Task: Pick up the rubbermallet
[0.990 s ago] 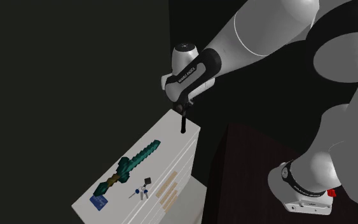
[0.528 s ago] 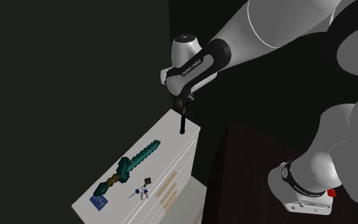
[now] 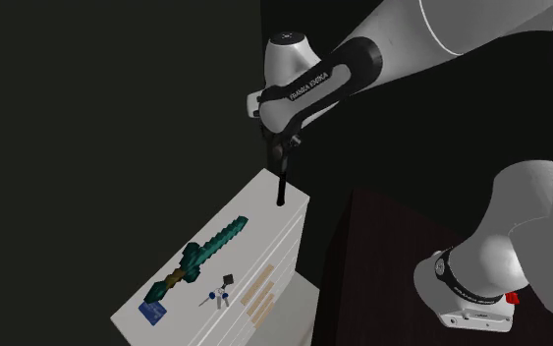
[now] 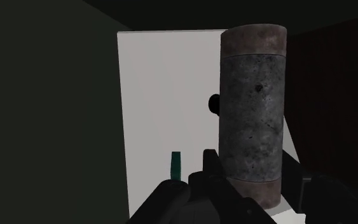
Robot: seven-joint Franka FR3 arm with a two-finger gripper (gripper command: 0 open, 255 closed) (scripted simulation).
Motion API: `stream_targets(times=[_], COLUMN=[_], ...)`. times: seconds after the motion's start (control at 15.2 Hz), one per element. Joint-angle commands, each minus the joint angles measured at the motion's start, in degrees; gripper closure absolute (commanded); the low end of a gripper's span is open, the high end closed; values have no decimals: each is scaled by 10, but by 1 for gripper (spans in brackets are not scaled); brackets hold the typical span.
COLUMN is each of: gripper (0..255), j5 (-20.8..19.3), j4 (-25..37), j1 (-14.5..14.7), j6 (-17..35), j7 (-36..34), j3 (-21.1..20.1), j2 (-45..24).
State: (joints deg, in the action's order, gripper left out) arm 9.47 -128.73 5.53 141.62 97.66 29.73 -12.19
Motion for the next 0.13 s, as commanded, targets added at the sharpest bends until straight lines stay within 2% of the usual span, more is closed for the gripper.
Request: stream_targets(times=[0.0,0.07], gripper=[255,255], j5=[-8,-8], j4=[2,2], j1=[3,3], j6=[-9,-9], j7=[-7,-7], j3=[3,2], j2=[8,8])
